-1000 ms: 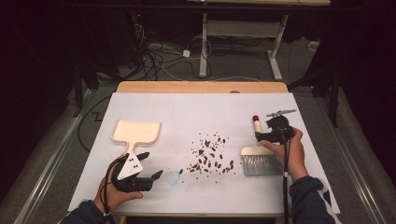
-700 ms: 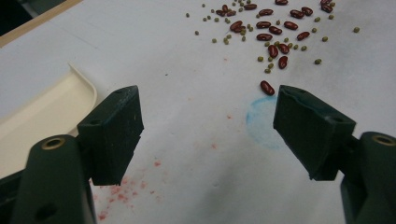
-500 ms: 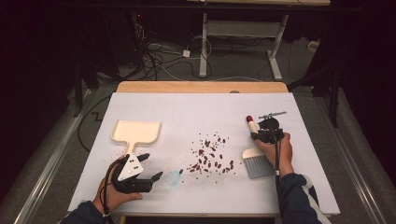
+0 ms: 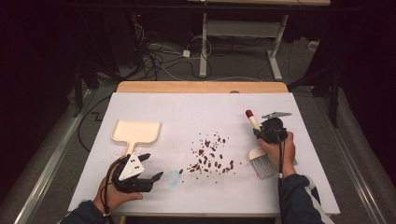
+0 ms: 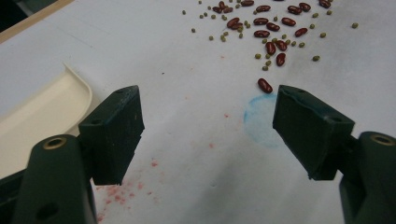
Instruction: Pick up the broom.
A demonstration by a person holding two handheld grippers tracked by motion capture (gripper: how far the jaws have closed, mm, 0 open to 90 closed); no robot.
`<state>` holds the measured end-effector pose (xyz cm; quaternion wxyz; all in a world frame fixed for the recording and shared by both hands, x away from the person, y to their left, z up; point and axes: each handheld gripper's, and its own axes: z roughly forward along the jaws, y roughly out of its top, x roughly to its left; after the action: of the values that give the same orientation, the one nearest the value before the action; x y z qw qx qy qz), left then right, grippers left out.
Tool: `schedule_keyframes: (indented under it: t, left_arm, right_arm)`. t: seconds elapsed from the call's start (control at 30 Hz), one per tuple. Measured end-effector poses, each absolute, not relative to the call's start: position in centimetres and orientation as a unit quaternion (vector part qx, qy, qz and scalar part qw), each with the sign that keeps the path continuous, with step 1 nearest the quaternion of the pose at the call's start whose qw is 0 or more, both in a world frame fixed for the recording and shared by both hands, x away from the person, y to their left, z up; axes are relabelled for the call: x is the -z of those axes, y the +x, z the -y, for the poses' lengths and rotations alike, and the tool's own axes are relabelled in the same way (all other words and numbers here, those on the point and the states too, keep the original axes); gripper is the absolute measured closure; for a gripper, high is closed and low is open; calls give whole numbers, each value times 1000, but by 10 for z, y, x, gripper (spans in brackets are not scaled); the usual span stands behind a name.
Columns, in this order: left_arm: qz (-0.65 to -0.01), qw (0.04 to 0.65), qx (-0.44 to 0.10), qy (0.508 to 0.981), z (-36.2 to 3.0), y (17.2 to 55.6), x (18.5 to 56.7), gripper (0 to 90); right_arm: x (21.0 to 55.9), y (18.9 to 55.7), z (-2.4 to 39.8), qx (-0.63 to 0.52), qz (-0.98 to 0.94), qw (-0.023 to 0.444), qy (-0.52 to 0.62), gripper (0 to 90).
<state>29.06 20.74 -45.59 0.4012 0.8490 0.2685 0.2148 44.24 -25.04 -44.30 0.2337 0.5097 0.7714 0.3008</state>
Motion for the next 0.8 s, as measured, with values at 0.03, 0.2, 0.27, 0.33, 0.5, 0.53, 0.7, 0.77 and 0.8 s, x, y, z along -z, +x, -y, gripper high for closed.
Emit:
schedule_keyframes:
  t: [0.03,0.2,0.27,0.33,0.5,0.53,0.7,0.77,0.8]
  left_arm:
    - [-268,401,-215,849,-208,290,456,236]
    - [-269,403,-216,848,-207,290,455,236]
    - [-268,402,-216,848,-207,290,455,236]
    - [-268,402,-216,849,-207,290,455,236]
    - [-267,402,-216,849,-206,290,455,236]
    - [-267,403,-216,849,-206,290,455,236]
    - [-259,417,-225,841,-202,291,444,236]
    - [-260,424,-224,838,-200,292,442,236]
    - [-258,434,-220,835,-196,294,436,236]
  right_arm:
    - [439,440,252,-311,-766,239,509,704]
    - [419,423,257,-362,-747,263,492,705]
    - [411,417,259,-378,-741,275,483,705]
    - [404,410,261,-391,-730,293,478,706]
    - [391,399,269,-423,-705,321,470,708]
    - [389,397,271,-431,-700,325,468,708]
    - [374,384,278,-459,-678,352,454,709]
    - [366,380,278,-463,-679,349,450,708]
    - [363,378,278,-470,-676,350,447,708]
